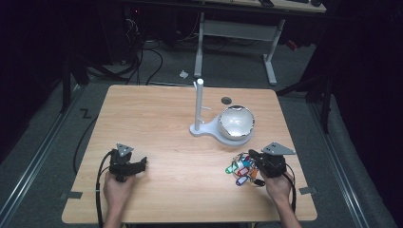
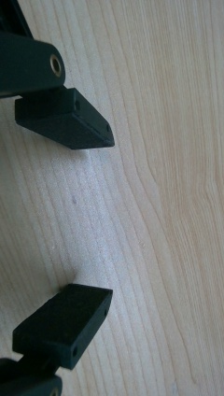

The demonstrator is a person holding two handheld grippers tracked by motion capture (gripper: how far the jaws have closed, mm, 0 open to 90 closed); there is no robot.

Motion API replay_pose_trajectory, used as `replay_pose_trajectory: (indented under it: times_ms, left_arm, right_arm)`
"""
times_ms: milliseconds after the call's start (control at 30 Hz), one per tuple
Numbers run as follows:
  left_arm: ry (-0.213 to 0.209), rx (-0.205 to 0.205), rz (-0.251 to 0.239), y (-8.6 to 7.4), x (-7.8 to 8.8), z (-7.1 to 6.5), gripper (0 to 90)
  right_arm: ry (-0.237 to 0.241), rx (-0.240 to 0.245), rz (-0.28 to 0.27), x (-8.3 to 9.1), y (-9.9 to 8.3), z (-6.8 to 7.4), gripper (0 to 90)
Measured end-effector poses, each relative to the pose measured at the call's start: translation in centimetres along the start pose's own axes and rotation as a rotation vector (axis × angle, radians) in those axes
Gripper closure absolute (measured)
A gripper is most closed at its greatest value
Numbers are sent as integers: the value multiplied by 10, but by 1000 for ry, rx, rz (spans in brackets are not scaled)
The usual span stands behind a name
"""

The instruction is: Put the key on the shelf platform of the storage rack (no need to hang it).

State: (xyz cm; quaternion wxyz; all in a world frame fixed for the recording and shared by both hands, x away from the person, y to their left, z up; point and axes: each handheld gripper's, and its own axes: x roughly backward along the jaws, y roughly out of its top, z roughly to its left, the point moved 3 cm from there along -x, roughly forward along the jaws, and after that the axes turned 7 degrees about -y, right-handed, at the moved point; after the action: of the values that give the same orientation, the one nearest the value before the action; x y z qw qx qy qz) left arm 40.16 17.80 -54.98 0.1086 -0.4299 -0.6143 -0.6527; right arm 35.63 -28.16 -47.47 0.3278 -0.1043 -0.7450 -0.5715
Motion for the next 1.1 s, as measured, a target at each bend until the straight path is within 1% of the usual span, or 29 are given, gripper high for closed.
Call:
replay_pose_trajectory:
  times_ms: [100,167,200,233,300,433,567,633,667,733,800,833,900,1033,1067,1100]
  left_arm:
    - [0,0,0,0,0,0,227]
    - [0,0,0,0,0,0,227]
    - [-1,-1,0,0,0,0,228]
    - [-1,-1,0,0,0,0,228]
    - [-1,-1,0,0,0,0,228]
    - [-2,1,-2,0,0,0,227]
    - [-1,0,-2,0,0,0,226]
    - [-2,0,-2,0,0,0,226]
    - [-2,0,-2,0,0,0,226]
    - [-1,-2,0,0,0,0,225]
    - [-2,0,-2,0,0,0,225]
    - [-2,-2,0,0,0,0,225]
    - [-2,-2,-1,0,0,0,226]
    - [-2,-1,-2,0,0,0,226]
    - [-2,-3,1,0,0,0,226]
    - [-2,-3,1,0,0,0,226]
  right_arm:
    - [-2,-1,-15,5,4,-1,900]
    - [6,-10,-28,10,10,-2,900]
    - [7,10,-41,15,15,-2,900]
    - [7,7,-41,16,16,-1,900]
    - [7,32,-52,20,22,-1,900]
    - [-1,55,-74,28,31,-2,900]
    - [-6,63,-90,34,40,-4,900]
    - [-14,75,-98,37,44,-5,900]
    - [-14,75,-98,37,44,-5,900]
    - [-21,85,-115,42,51,-8,900]
    - [-23,84,-128,46,56,-10,900]
    - [-17,74,-134,48,58,-11,900]
    - [-13,73,-151,53,63,-12,900]
    - [-15,89,-177,62,74,-13,900]
    - [-19,94,-190,64,77,-14,900]
    - [-30,104,-188,66,80,-15,900]
